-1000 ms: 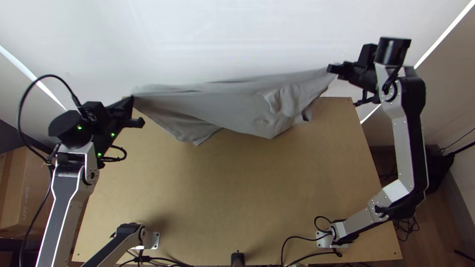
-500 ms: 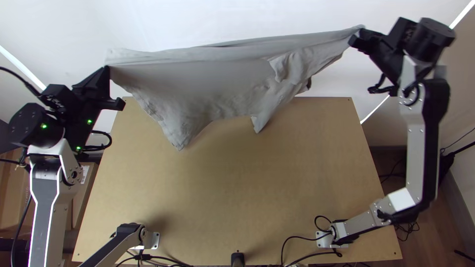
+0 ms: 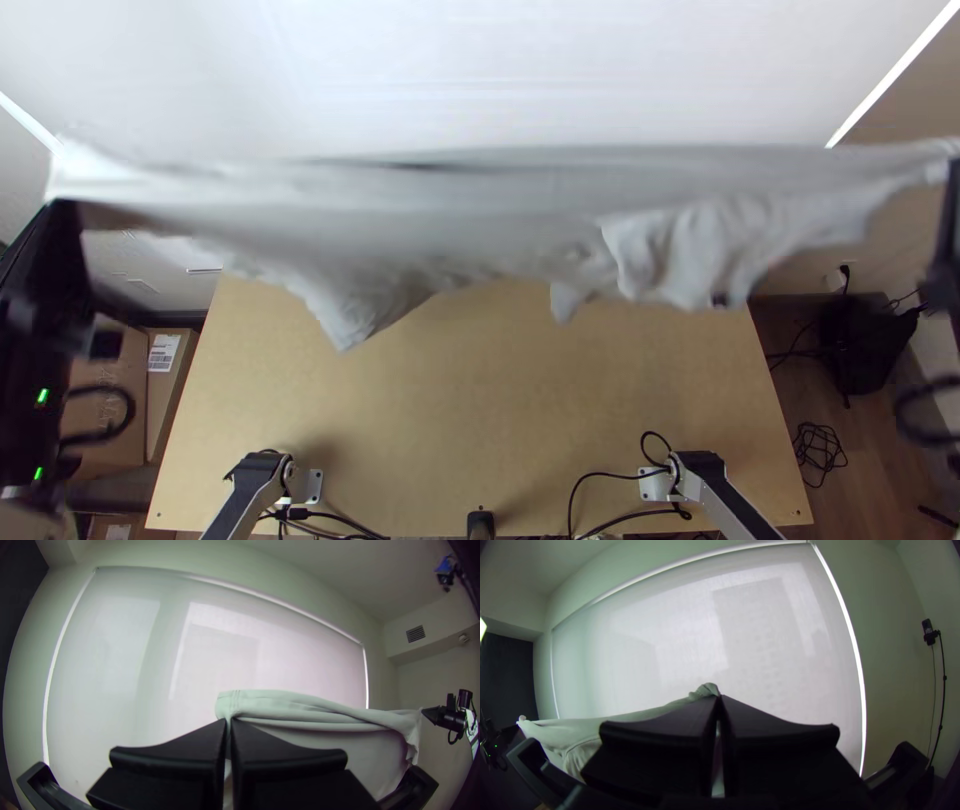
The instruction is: Fold the t-shirt
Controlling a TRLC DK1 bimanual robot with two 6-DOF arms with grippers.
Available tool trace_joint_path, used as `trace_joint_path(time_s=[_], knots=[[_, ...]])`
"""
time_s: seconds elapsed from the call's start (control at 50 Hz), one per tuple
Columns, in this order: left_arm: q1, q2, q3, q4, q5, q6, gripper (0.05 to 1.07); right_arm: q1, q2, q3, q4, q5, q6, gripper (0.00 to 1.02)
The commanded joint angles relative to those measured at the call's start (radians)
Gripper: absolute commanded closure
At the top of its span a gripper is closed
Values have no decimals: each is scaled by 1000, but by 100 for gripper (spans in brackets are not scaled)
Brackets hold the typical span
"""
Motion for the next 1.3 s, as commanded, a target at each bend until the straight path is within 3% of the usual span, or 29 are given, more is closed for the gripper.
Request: trace_joint_path(time_s=[0.0, 0.2, 0.3, 0.58, 0.72, 0.94, 1.1, 1.28], knots=[[14, -74, 22, -54, -44, -38, 105, 3, -70, -14, -45, 33, 20, 100], [3, -112, 14, -197, -31, -139, 105, 25, -89, -29, -117, 33, 26, 100], [-26, -157, -112, -260, -30, -162, 105, 52, -70, -83, -169, 31, 41, 100], [-48, -312, -664, -269, 13, -108, 105, 137, -148, -687, -146, 30, 78, 100], [-49, -281, -820, -202, 47, -97, 105, 138, -148, -953, -42, 4, 60, 100], [-37, 18, -923, 19, 79, -74, 105, 132, 26, -1111, 184, -5, 69, 100], [-12, 323, -892, 202, 85, -51, 105, 124, 258, -1094, 306, -68, 69, 100], [18, 633, -748, 291, 87, -48, 105, 111, 514, -988, 404, -76, 60, 100]])
